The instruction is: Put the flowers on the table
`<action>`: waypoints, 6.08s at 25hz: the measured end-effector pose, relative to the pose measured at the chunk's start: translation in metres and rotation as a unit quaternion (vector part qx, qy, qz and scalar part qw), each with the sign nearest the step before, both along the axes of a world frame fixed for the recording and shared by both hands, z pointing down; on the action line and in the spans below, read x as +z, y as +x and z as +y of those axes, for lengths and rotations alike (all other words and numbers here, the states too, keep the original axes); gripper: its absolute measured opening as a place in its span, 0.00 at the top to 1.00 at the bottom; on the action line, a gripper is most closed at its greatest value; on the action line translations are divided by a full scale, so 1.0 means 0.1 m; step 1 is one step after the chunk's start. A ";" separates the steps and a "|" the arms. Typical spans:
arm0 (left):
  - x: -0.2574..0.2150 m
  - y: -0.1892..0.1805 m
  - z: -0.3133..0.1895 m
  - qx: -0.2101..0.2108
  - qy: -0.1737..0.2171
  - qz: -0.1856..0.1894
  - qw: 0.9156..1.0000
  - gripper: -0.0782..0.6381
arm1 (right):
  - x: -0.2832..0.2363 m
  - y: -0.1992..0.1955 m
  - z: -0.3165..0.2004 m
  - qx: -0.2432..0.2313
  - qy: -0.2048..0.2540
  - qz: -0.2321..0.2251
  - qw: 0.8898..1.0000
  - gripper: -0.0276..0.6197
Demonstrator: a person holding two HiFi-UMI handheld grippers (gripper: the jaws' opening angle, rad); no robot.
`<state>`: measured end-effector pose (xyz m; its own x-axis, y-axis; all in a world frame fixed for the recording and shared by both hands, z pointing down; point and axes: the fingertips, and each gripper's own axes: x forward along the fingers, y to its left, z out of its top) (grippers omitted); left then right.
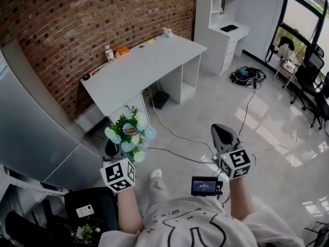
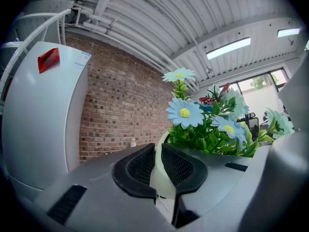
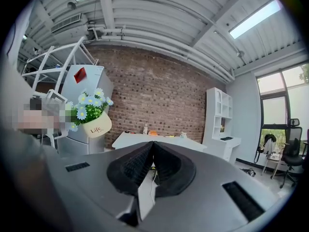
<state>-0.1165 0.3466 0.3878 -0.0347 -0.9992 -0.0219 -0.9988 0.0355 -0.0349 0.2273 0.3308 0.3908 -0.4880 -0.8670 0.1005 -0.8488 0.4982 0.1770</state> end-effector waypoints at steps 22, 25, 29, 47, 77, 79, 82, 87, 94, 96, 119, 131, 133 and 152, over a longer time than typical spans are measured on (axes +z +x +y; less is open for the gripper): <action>0.06 -0.87 -2.30 0.029 -0.009 0.013 0.999 0.82 | 0.07 -0.98 -2.06 0.014 -0.020 0.025 0.999 0.93; 0.07 -1.04 -2.63 0.034 -0.010 0.014 0.999 0.82 | 0.06 -1.13 -2.36 0.026 -0.021 0.023 0.999 0.93; 0.09 -1.18 -3.01 0.044 -0.012 0.014 0.999 0.82 | 0.08 -1.32 -2.66 0.031 -0.024 0.020 0.999 0.93; 0.22 -1.21 -3.83 0.062 -0.020 0.015 0.998 0.82 | 0.25 -1.35 -3.37 0.051 -0.038 0.021 0.998 0.93; 0.17 -0.85 -6.49 -0.022 -0.030 0.016 0.999 0.82 | 0.10 -0.89 -6.58 -0.021 -0.034 0.018 0.999 0.93; 0.20 -0.82 -6.67 -0.028 -0.032 0.017 0.999 0.82 | 0.12 -0.83 -6.80 -0.024 -0.037 0.018 0.999 0.93; 0.29 -0.76 -6.88 -0.036 -0.038 0.020 0.998 0.82 | 0.16 -0.73 -7.09 -0.024 -0.041 0.019 0.999 0.93; 0.40 -0.71 -7.19 -0.037 -0.051 0.018 0.998 0.82 | 0.23 -0.68 -7.45 -0.021 -0.050 0.014 0.998 0.93; 0.54 -0.79 -7.59 -0.031 -0.072 0.021 0.997 0.82 | 0.34 -0.74 -7.78 -0.013 -0.067 0.002 0.998 0.93; 0.59 -0.82 -7.70 -0.025 -0.080 0.023 0.996 0.82 | 0.35 -0.77 -7.87 -0.007 -0.071 -0.001 0.997 0.93; 1.39 -0.87 -8.38 0.025 -0.178 0.055 0.982 0.82 | 1.01 -1.05 -8.24 0.014 -0.166 0.004 0.986 0.93; 1.90 -0.78 -8.62 0.037 -0.219 0.066 0.973 0.82 | 1.53 -1.00 -8.22 0.024 -0.223 0.019 0.974 0.93; 1.94 -0.78 -8.63 0.038 -0.222 0.066 0.972 0.81 | 1.56 -1.00 -8.23 0.026 -0.226 0.018 0.974 0.93; 2.09 -0.83 -8.67 0.039 -0.246 0.082 0.965 0.73 | 1.59 -1.05 -8.24 0.020 -0.231 0.031 0.972 0.93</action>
<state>-0.1990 -0.5208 0.5972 0.0787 -0.8865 0.4559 -0.9912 -0.0209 0.1304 0.1224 -0.4933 0.5500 -0.4344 -0.7408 0.5124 -0.8643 0.5030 -0.0056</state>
